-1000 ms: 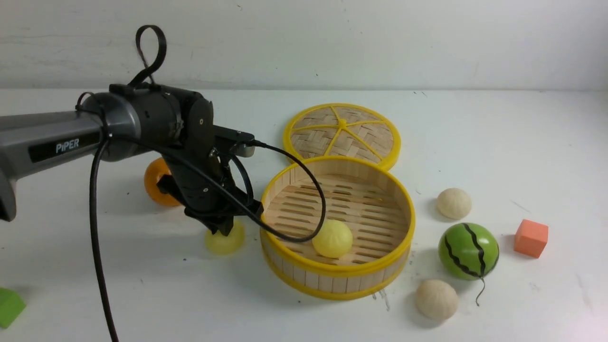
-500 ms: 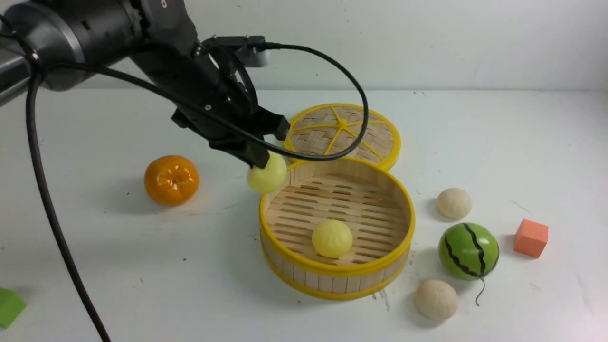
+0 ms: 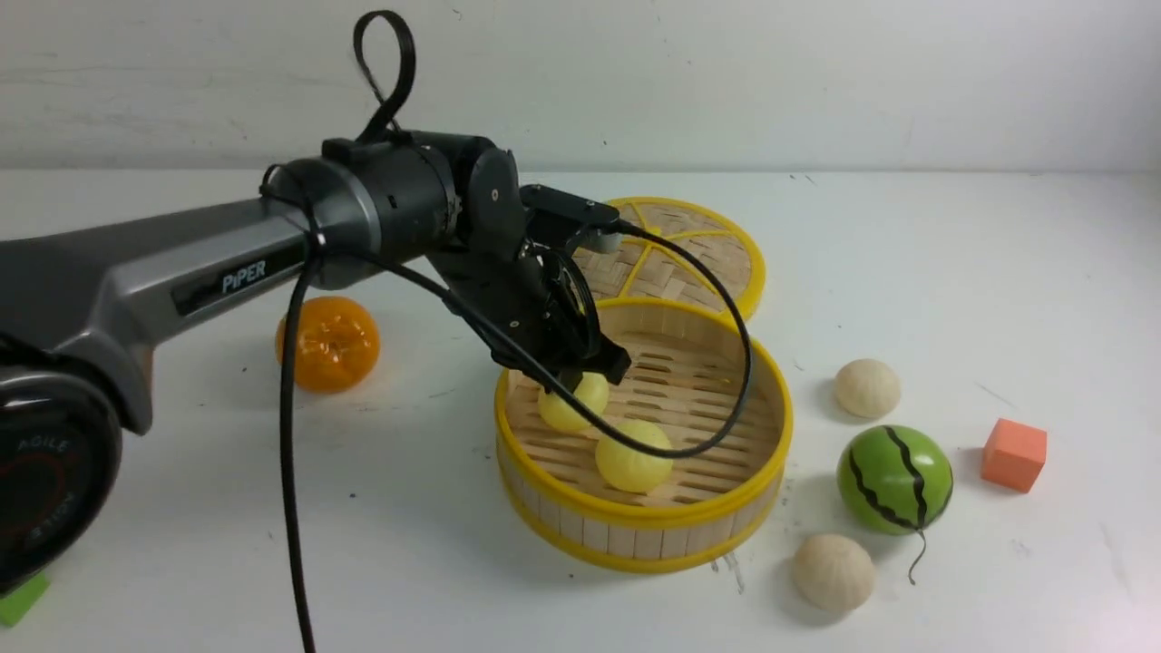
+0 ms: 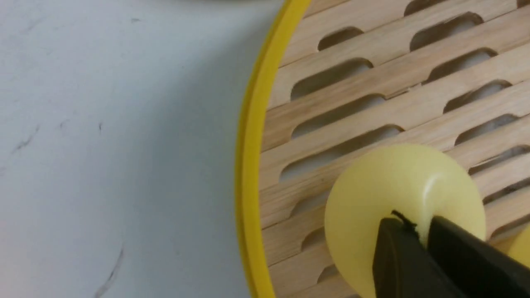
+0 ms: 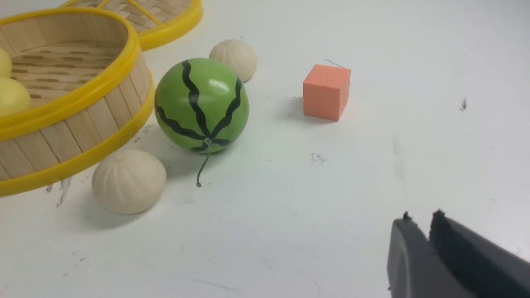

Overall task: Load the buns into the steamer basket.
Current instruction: Use the left arm to put the steamed stuffed bun into the steamer, then use the right arm to grab a steamed stuffed bun

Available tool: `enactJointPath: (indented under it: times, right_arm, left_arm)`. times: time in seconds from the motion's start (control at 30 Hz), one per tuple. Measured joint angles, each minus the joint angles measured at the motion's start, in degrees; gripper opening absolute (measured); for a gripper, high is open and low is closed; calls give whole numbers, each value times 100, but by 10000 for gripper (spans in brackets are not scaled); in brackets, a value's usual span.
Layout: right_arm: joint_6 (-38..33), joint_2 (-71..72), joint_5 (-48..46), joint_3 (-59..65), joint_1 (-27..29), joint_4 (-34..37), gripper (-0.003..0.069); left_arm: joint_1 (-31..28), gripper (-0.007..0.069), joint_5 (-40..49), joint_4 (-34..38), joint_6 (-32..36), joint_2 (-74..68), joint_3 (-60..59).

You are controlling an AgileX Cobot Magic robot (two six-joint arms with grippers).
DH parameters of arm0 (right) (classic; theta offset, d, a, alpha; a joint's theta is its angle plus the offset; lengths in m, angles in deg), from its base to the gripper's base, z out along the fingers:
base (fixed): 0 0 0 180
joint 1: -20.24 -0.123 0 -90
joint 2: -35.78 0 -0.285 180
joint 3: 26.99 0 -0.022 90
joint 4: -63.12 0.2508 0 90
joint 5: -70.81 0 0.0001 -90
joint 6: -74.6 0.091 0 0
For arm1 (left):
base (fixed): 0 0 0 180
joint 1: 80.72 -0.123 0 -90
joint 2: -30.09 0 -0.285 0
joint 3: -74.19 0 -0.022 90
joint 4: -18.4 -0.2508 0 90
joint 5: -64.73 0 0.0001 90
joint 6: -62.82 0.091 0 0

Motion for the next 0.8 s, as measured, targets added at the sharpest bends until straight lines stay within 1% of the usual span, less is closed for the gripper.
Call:
enactJointPath:
  times: [0.13, 0.2, 0.23, 0.3, 0.33, 0.37, 0.4, 0.5, 0.53, 0.57, 0.6, 0.73, 0.77, 0.8]
  right_arm:
    - [0, 0, 0, 0, 0, 0, 84]
    - [0, 0, 0, 0, 0, 0, 85]
    - [0, 0, 0, 0, 0, 0, 85]
    - [0, 0, 0, 0, 0, 0, 85]
    - [0, 0, 0, 0, 0, 0, 85]
    - [0, 0, 0, 0, 0, 0, 86]
    - [0, 0, 0, 0, 0, 0, 86]
    - [0, 0, 0, 0, 0, 0, 87]
    - [0, 0, 0, 0, 0, 0, 87]
    - [0, 0, 0, 0, 0, 0, 87]
    - [0, 0, 0, 0, 0, 0, 87]
    - [0, 0, 0, 0, 0, 0, 92]
    - [0, 0, 0, 0, 0, 0, 92]
    - [0, 0, 0, 0, 0, 0, 95]
  left_arm:
    - [0, 295, 277, 0, 0, 185, 64]
    - [0, 375, 554, -8, -91, 423, 185]
    - [0, 381, 580, -15, -117, 488, 198]
    - [0, 397, 797, -46, -427, 812, 282]
    - [0, 353, 979, -101, -727, 1281, 272]
    - [0, 313, 1029, -124, -821, 1576, 221]
    - [0, 289, 1046, -125, -872, 1699, 180]
    - [0, 43, 1039, -155, -976, 2790, -615]
    - [0, 32, 1028, -155, -976, 2934, -685]
    - [0, -13, 856, -154, -990, 3508, -1395]
    - [0, -13, 826, -152, -990, 3578, -1481]
    - [0, -13, -147, -26, -1006, 5350, -3552]
    - [0, -13, -199, -23, -1006, 5433, -3651]
    - [0, -13, -654, 1, -1008, 6090, -4428]
